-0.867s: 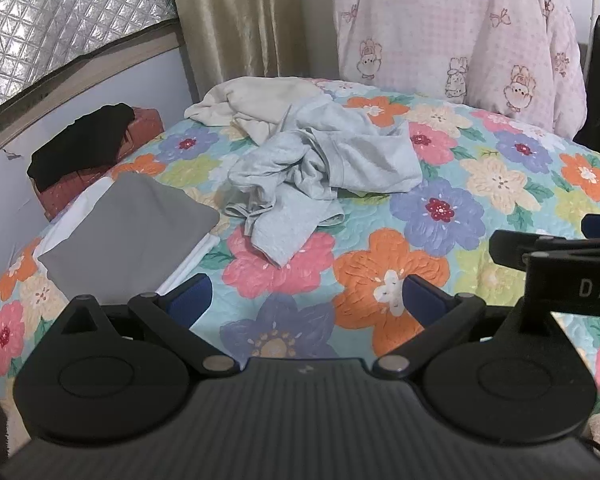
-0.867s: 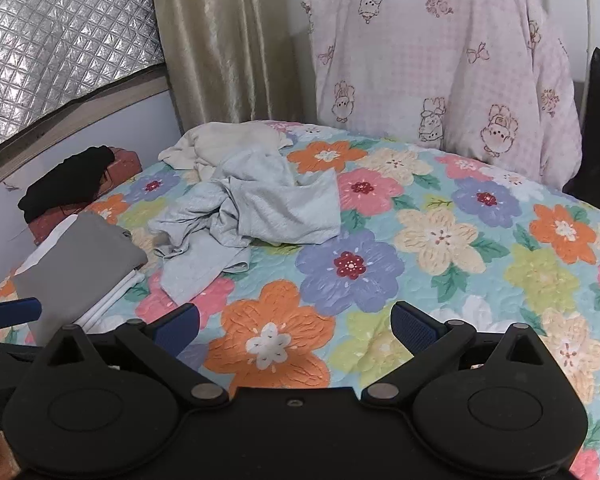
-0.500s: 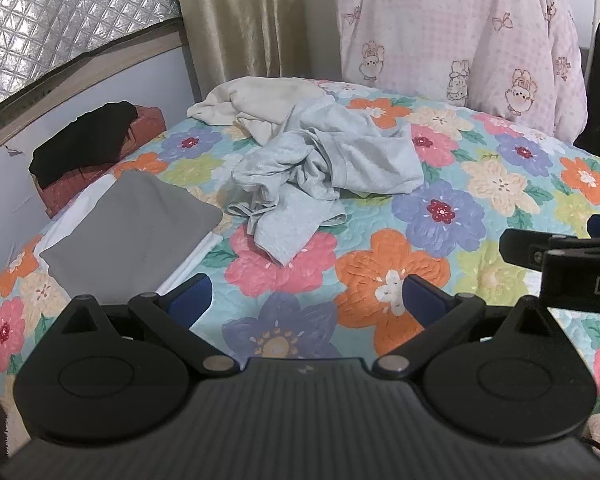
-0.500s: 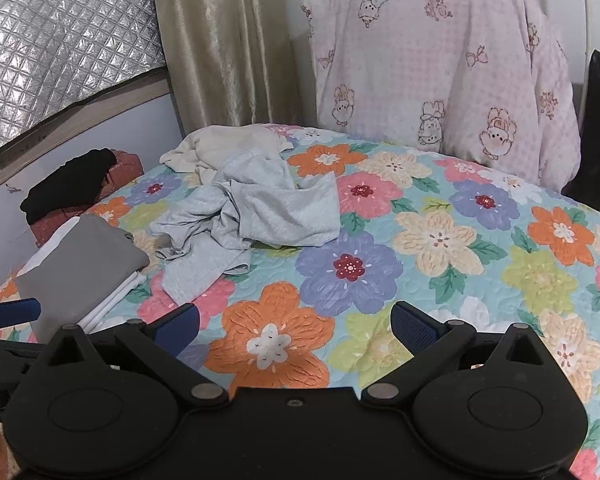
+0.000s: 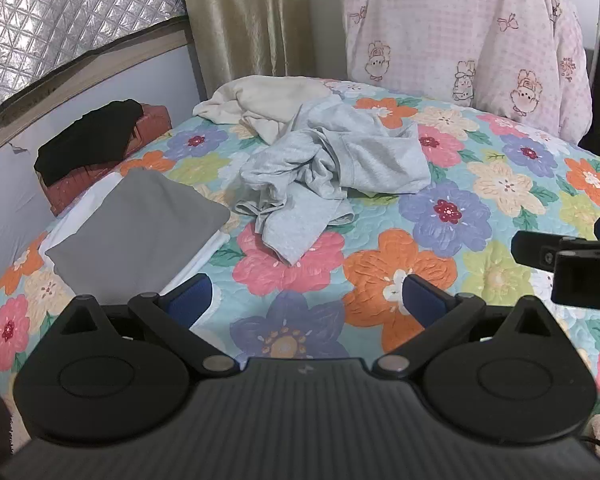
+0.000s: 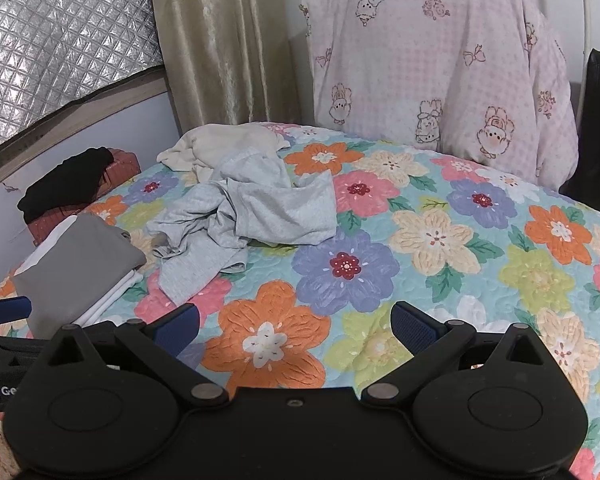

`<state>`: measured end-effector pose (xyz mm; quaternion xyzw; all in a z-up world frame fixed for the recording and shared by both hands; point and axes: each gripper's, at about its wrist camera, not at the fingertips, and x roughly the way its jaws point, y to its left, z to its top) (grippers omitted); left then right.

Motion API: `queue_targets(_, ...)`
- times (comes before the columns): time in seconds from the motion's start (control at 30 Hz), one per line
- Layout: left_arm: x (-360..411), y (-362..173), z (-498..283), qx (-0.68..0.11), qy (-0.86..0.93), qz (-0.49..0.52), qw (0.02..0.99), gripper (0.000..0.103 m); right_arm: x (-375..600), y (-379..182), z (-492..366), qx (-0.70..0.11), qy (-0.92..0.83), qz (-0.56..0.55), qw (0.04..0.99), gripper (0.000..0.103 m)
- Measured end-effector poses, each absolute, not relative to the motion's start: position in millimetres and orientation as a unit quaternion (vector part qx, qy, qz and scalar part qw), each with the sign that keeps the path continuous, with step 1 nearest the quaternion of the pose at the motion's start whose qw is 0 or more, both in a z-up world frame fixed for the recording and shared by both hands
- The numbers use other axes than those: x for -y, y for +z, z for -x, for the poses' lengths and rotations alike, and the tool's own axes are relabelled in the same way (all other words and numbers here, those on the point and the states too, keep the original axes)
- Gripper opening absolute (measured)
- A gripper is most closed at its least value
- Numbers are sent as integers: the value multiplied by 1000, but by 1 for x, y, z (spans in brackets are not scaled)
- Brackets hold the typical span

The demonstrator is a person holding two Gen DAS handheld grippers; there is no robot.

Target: Fold clothes

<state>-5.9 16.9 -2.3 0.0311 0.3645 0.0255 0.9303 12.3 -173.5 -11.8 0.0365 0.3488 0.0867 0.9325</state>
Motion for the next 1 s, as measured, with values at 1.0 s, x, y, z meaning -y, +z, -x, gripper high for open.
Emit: queue_targets(1.0, -15, -6, 4, -375, 23, -33, 926, 103, 170, -13, -9, -341, 92, -24, 935, 103)
